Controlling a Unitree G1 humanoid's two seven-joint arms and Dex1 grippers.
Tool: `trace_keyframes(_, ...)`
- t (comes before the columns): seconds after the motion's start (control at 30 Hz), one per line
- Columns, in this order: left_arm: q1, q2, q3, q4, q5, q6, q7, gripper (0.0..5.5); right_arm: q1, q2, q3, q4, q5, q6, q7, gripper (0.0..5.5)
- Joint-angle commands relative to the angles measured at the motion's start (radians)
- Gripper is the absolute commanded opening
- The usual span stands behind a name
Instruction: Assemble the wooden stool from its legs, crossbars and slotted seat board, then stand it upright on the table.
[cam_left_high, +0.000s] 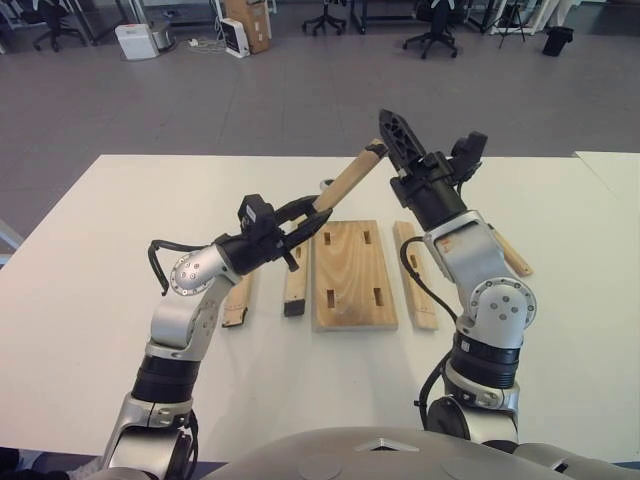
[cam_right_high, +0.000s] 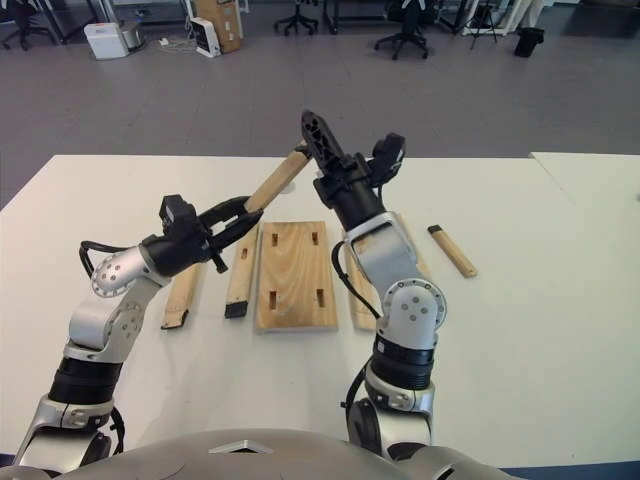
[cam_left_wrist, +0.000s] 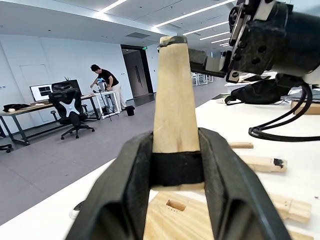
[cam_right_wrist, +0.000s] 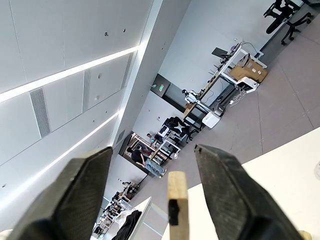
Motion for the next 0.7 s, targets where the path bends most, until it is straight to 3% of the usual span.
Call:
trace_keyframes(0.03, -0.018, 0.008, 0.000, 0.013, 0.003, -0.005, -0.021, 1.30, 0.042, 0.019, 0.026, 0.006, 0.042, 0.016, -0.038, 2.43)
trace_keyframes(0.37, -0.011, -0.009, 0.027, 0.017, -0.048, 0.017, -0.027, 1.30, 0.076, -0.016, 0.046, 0.034, 0.088, 0.028, -0.079, 0.45)
trace_keyframes(0.47, -0.017, -0.019, 0.047, 0.032, -0.039, 0.006, 0.001, 1.30, 0.081, -0.037, 0.047, 0.027, 0.059, 0.016, -0.075, 0.44)
trace_keyframes(0.57, -0.011, -0.020, 0.061, 0.077, -0.012, 0.019, 0.035, 1.96, 0.078, -0.069, 0.029, -0.012, -0.051, -0.052, -0.042, 0.42)
trace_keyframes(0.7, 0.038, -0.019, 0.101, 0.134, 0.000, 0.025, 0.089, 2.18, 0.160, -0.275, 0.122, -0.042, -0.463, -0.102, -0.002, 0.42)
